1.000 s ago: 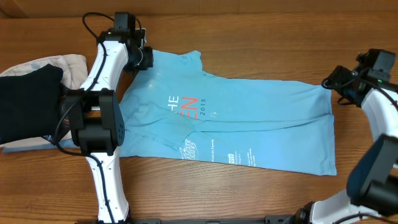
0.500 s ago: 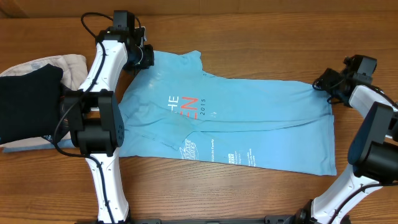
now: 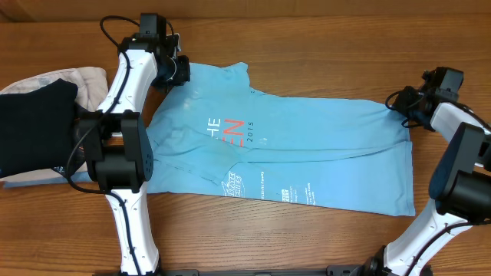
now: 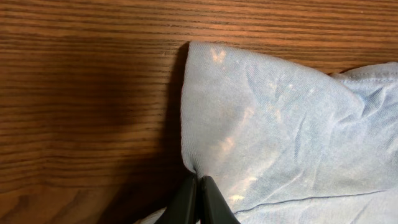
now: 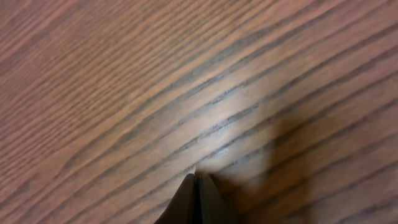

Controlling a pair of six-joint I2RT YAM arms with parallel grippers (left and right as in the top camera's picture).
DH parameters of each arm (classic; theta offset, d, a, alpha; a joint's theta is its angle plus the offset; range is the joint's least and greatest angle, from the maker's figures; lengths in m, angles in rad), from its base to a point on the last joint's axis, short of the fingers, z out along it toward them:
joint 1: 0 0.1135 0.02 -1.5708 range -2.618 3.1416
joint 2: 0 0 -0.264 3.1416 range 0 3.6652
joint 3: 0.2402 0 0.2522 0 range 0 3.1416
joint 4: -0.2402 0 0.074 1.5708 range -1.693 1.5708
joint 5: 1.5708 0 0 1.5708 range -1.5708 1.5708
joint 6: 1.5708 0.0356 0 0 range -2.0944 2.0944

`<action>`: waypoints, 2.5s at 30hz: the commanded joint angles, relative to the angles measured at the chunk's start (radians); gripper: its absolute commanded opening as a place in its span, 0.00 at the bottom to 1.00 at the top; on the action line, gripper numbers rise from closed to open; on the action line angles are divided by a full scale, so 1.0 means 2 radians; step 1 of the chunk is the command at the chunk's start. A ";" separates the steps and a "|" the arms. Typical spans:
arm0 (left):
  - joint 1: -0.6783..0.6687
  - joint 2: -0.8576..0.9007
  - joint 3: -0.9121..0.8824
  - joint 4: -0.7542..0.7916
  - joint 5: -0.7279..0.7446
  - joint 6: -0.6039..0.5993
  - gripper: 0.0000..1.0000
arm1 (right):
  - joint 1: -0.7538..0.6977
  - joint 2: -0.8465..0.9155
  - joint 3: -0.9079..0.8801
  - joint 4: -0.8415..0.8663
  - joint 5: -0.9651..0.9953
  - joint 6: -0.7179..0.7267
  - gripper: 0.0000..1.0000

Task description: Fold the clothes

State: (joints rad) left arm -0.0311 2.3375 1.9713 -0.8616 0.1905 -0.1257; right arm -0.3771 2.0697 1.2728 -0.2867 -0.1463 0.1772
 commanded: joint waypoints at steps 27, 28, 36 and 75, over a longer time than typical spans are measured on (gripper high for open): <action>0.030 -0.112 -0.002 -0.132 -0.015 -0.005 0.04 | 0.000 -0.091 0.182 -0.413 0.079 0.003 0.04; 0.030 -0.112 -0.002 -0.146 -0.021 -0.005 0.04 | 0.000 -0.095 0.182 -0.428 0.088 0.003 0.04; 0.033 -0.112 -0.002 -0.251 -0.045 -0.011 0.04 | -0.009 -0.108 0.182 -0.537 0.099 0.003 0.04; 0.044 -0.114 -0.196 -0.378 -0.154 -0.054 0.04 | -0.034 -0.108 0.079 -0.635 0.121 0.031 0.04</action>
State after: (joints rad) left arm 0.0650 2.1292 1.6169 -1.6291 -0.0303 -0.1780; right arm -0.4442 1.8851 1.4437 -1.5597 0.0673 0.2169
